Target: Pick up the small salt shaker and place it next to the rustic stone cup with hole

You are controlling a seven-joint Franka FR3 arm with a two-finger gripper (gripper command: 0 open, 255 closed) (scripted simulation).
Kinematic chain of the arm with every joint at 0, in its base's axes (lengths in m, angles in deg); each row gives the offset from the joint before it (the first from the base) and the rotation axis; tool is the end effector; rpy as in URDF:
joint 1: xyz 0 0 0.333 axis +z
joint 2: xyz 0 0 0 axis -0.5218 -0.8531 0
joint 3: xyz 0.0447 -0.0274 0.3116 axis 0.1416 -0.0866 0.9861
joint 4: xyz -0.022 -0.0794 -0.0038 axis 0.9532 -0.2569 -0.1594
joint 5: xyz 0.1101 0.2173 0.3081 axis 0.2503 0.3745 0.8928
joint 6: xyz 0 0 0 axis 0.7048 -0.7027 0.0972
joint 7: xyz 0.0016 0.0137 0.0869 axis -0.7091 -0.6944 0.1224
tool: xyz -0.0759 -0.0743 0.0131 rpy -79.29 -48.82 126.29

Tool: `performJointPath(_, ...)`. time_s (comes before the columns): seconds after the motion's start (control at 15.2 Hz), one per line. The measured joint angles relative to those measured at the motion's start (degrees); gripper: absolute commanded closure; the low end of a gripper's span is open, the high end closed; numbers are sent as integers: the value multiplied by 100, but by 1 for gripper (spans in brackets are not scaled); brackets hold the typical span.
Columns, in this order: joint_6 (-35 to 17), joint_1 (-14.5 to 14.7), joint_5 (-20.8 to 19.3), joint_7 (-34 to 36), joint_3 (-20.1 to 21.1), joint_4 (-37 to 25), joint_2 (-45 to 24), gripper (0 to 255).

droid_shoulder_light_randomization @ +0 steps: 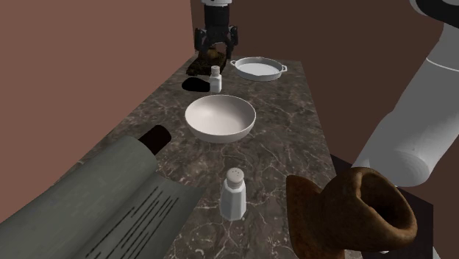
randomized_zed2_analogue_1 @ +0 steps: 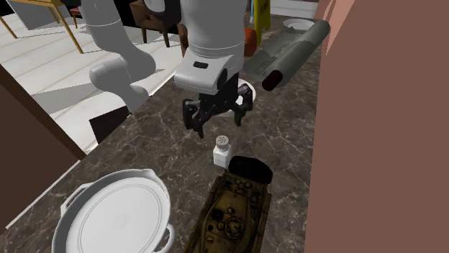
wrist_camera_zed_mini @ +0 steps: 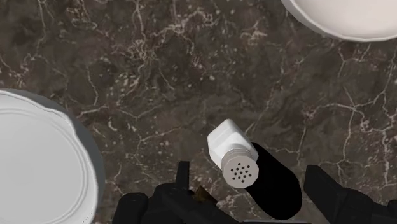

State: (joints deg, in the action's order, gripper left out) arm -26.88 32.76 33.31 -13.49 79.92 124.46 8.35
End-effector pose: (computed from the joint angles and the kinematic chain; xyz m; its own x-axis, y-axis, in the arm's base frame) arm 0.5640 0.0727 0.5704 0.9694 -0.2454 -0.0016 -0.2454 -0.9694 -0.0040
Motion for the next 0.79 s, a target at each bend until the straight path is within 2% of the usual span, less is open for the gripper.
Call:
performJointPath(0.4,-431,9,-11,23,8,399,-32,0)
performJointPath(0.79,-488,5,-9,16,5,461,-23,0)
